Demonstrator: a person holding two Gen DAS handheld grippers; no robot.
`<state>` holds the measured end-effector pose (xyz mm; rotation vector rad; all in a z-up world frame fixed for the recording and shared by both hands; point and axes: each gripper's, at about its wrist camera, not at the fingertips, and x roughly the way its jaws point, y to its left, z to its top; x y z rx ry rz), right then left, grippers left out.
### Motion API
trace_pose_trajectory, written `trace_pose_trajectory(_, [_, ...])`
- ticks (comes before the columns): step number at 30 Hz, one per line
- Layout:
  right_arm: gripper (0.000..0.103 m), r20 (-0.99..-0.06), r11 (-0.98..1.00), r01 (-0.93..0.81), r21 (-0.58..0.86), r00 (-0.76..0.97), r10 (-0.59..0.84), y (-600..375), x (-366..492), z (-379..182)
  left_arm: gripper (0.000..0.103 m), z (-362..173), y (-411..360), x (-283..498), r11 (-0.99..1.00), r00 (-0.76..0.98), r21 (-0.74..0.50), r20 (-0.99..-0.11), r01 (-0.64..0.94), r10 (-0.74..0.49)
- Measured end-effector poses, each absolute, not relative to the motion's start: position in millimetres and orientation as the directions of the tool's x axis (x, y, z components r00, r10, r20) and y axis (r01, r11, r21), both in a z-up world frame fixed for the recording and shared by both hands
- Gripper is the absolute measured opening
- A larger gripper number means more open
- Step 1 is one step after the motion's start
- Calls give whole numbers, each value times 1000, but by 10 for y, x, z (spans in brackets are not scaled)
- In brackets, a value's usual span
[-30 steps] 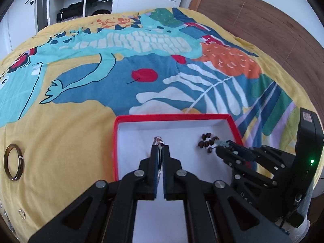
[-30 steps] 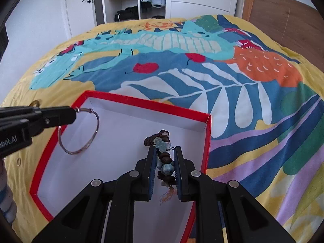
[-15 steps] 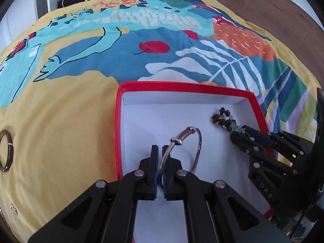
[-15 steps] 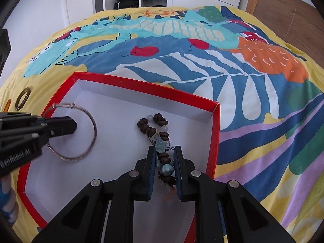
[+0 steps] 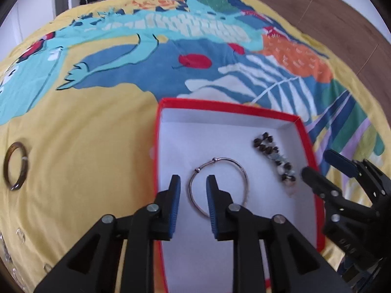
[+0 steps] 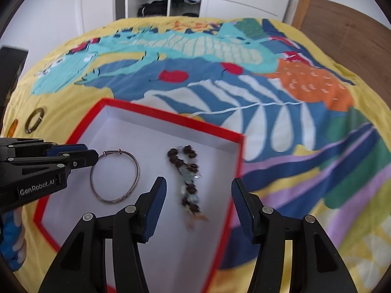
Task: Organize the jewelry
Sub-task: 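Withdraw both grippers from the box back toward the remaining jewelry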
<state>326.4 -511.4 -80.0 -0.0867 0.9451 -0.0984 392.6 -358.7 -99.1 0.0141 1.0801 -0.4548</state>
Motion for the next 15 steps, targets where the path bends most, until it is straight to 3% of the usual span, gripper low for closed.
trace_pose_trajectory(8, [55, -775, 990, 119, -78, 617, -135, -5132, 2645, -300, 21, -409, -3126, 3311, 915, 461, -183, -818, 360, -345])
trace_pose_trajectory(15, [55, -725, 995, 104, 4, 685, -69, -4677, 1988, 242, 21, 212, -2250, 2544, 946, 559, -118, -782, 300, -275])
